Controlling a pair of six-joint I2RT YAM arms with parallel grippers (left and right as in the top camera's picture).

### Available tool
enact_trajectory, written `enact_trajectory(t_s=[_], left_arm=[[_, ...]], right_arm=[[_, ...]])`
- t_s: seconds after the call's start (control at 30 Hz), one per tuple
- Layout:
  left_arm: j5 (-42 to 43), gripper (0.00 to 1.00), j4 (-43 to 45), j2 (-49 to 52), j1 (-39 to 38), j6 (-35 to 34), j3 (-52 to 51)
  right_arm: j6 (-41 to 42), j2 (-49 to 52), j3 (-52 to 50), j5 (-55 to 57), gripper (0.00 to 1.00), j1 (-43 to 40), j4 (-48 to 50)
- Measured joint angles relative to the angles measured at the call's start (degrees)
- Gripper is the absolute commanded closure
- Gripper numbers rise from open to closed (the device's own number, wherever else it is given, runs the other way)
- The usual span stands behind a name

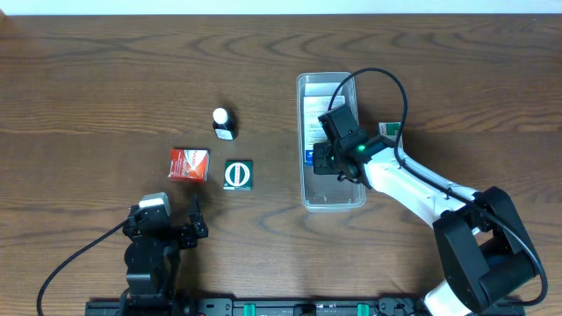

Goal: Pack container
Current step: 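Press the blue box flat in the container and open right gripper, then move right gripper to the white-green leaflet box and grasp it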

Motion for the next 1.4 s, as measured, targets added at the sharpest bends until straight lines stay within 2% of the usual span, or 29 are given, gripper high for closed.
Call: enact_trajectory(t_s=[0.2,0.37,0.4,0.6,0.7,0.9,1.17,1.4], left_arm=[[0.0,0.02,0.0,0.0,0.0,0.0,0.0],[0.0,0.02,-0.02,0.0,0.0,0.0,0.0],[0.0,0.02,0.0,0.0,-0.02,0.0,0.0],[0.0,0.02,0.0,0.0,0.0,0.0,0.0],[0.0,0.02,0.0,0.0,0.0,0.0,0.0],[0.0,0.02,0.0,0.0,0.0,0.0,0.0],[0.0,0.02,0.0,0.0,0.0,0.0,0.0],[0.0,0.02,0.0,0.0,0.0,0.0,0.0]], right_arm=[[-0.55,-0.48,2.93,-0.04,0.87,0.0,-4.98],[-2.23,-6.08,7.85,1.07,0.74,-0.42,-11.65],[-2.43,-7.98,8.63,1.51,0.69,-0.79,-12.76],[-3.34,-17.75,10.51,4.83,0.23,-8.66,-19.47],[-5.09,-18.73,10.54,6.01,0.1,-15.98,-22.12],[-9.62,-15.5,9.92,5.4,0.01,-26.32,-22.95],[-20.81,-3.5,9.57,-1.42,0.01,-28.15,-19.58],[-25.03,6.19,9.31,-4.13,0.17,-28.15,-16.79]])
